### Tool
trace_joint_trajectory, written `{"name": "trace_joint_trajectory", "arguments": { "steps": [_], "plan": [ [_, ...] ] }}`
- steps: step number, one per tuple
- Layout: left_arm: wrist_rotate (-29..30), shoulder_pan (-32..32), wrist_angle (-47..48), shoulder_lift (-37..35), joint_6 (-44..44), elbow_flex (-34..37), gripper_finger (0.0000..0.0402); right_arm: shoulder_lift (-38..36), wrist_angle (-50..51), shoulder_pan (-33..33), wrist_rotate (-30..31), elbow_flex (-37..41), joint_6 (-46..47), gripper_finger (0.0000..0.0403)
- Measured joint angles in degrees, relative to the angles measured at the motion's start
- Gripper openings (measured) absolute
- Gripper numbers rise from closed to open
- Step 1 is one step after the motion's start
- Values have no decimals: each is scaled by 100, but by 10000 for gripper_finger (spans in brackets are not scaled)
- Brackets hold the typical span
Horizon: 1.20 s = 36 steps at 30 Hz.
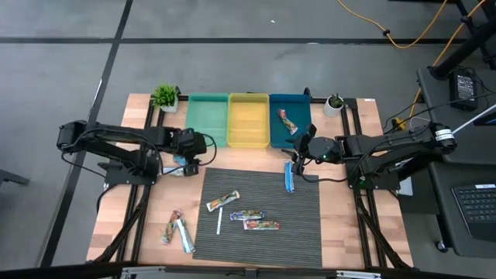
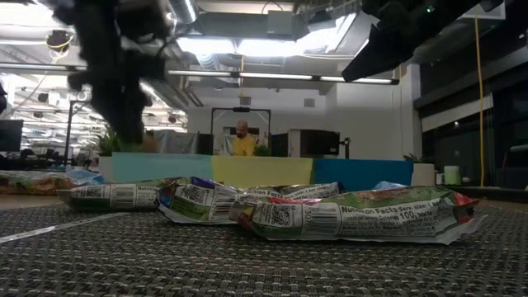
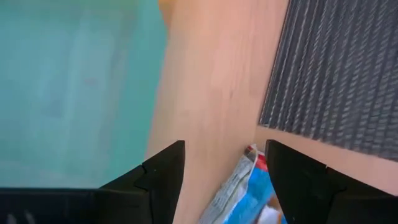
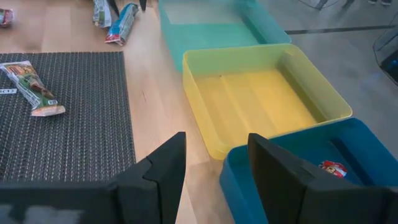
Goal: Pick and place Granola Bars by type
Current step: Put the red granola bar into the blue bin
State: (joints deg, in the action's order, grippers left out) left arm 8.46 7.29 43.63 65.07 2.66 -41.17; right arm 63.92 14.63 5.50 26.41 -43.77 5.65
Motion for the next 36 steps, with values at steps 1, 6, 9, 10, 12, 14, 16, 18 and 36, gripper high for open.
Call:
{"name": "trace_joint_trajectory", "arguments": {
  "steps": [1,6,9,10,12,14,16,18,36],
  "plan": [
    [34,0,307,-3,1,-230,214,-2,2,0,0,0,0,174],
    [42,-11,1487,-101,210,-782,214,-1,110,0,-2,0,57,174],
    [42,-56,1690,-186,344,-619,214,0,252,0,-2,0,136,174],
    [40,-67,1701,-198,352,-540,214,0,282,0,0,-2,136,174],
    [40,-83,1687,-198,361,-393,214,0,312,0,0,-1,136,174],
    [41,-81,1655,-191,361,-239,214,0,308,0,0,-2,136,174],
    [42,-80,1615,-171,321,-107,214,0,308,0,-2,-2,133,174],
    [40,-58,1570,-151,316,-125,214,0,310,0,-2,-2,128,174],
    [-547,10,1089,522,1412,-233,214,0,296,0,-2,-2,-6,174]
  ]
}}
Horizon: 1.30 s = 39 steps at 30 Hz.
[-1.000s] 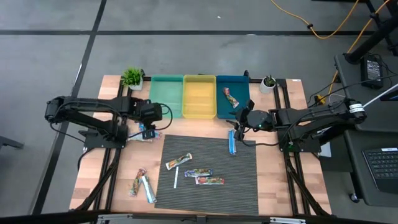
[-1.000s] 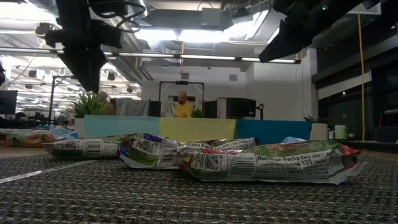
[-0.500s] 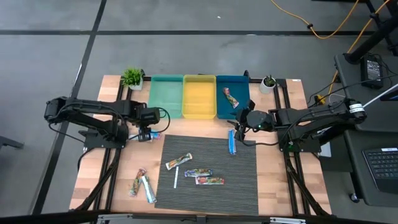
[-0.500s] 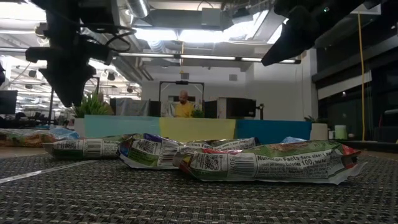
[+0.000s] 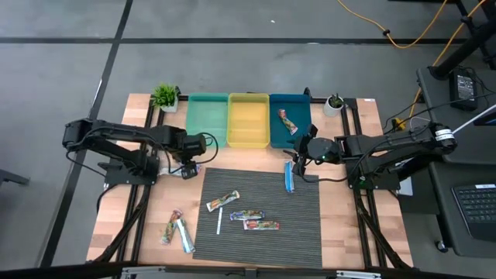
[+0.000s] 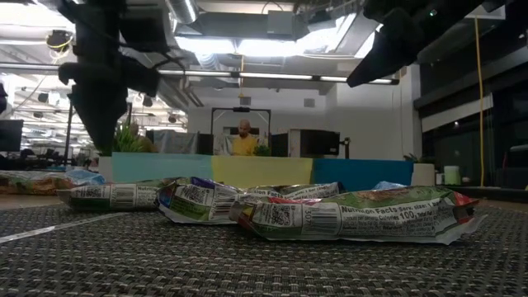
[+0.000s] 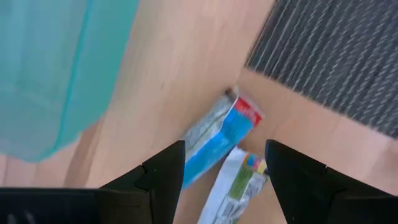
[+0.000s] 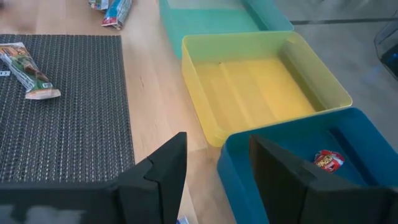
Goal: Pick and place Granola Bars by type
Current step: Put the red granola bar into the blue bin
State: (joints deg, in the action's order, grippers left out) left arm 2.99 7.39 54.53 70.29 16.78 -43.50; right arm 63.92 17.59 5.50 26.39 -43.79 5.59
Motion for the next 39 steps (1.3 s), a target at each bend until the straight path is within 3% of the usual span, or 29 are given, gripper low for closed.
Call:
{"name": "trace_joint_trajectory", "arguments": {
  "steps": [4,11,29,33,39],
  "plan": [
    [98,160,17,296,488,-4,214,0,11,0,1,0,-7,174],
    [-228,222,14,713,555,-5,214,11,161,0,-7,0,-7,174],
    [-133,232,-99,1421,-194,-5,213,13,-286,0,-52,470,4,174],
    [-119,298,-153,1565,-207,-5,194,11,-361,-2,-57,470,-35,174],
    [-266,364,-164,1599,-204,-5,127,11,-363,-2,-57,470,-31,174]
  ]
}}
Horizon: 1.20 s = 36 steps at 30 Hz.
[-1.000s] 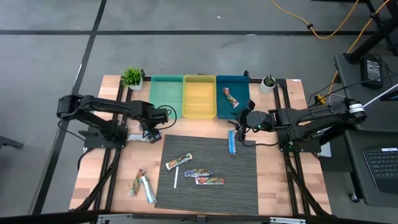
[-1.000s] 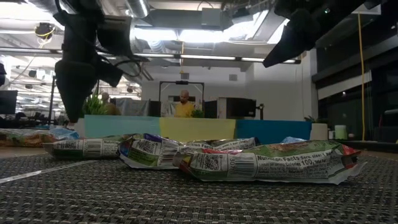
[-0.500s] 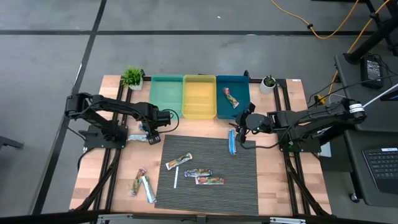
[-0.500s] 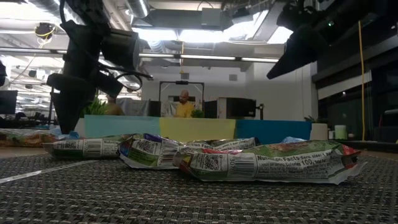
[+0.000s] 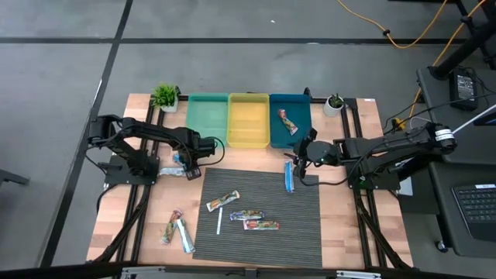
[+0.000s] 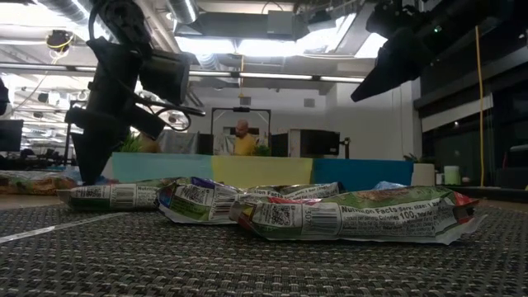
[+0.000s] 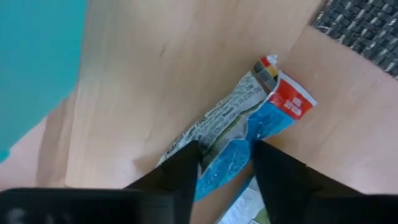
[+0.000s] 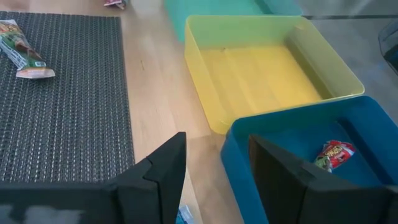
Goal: Pick and place Granola Bars by type
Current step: Put the red granola bar into the blue bin
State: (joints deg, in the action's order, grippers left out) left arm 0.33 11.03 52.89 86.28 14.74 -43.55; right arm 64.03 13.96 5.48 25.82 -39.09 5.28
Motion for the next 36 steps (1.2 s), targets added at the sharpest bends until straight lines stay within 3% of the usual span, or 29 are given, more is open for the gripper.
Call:
{"name": "trace_joint_trajectory", "arguments": {
  "steps": [10,19,28,36],
  "plan": [
    [-7,-41,25,-32,8,-471,7,-2,2,0,0,0,24,174],
    [26,-303,94,-484,-54,-1471,4,-2,11,0,3,0,57,174],
    [397,-494,35,-1373,-160,-2411,5,-4,-22,0,9,0,42,174],
    [799,-505,-562,-2095,-478,-2671,5,-4,-323,1,22,2,-117,174]
  ]
}}
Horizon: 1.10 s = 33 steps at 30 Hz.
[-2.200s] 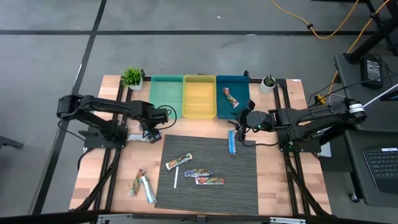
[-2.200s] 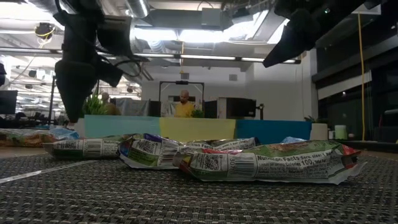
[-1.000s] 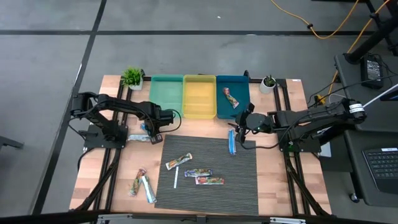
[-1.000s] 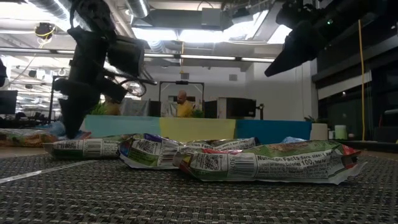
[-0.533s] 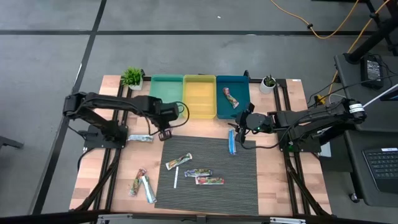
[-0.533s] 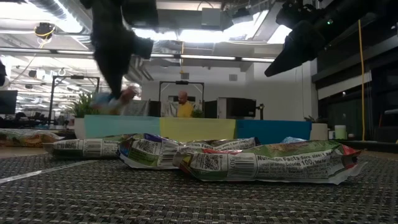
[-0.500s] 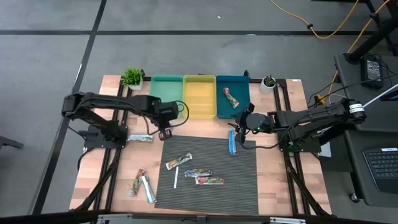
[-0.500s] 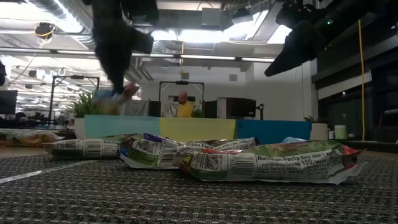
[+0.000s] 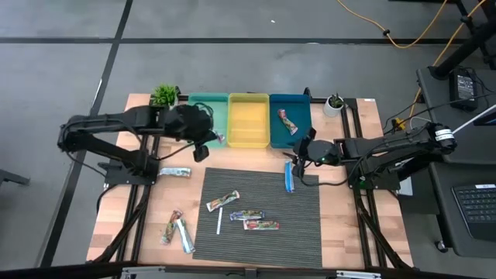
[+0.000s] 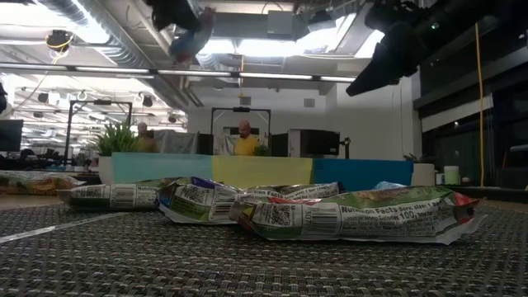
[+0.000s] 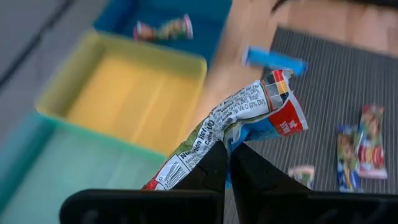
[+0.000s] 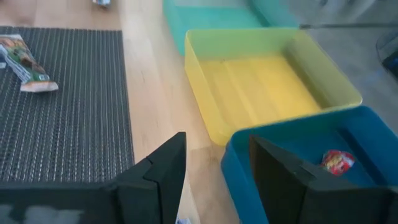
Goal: Pick and place Granola Bars by type
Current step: Put the red granola bar into the blue bin
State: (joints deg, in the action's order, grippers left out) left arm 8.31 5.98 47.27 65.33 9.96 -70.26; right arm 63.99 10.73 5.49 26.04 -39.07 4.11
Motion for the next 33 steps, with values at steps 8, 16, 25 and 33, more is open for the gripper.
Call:
{"name": "trace_joint_trajectory", "arguments": {
  "steps": [8,16,25,33],
  "plan": [
    [18,0,-385,-211,-370,0,4,0,-529,-4,32,0,-450,174],
    [-115,0,-1122,-209,-783,0,4,0,-1501,-227,32,0,-1231,175],
    [-351,0,-1672,-209,-977,0,4,0,-2600,-746,-1002,0,-1804,176],
    [-465,0,-2080,-130,-1142,2,4,0,-3276,-1153,-2045,0,-1941,246]
  ]
}}
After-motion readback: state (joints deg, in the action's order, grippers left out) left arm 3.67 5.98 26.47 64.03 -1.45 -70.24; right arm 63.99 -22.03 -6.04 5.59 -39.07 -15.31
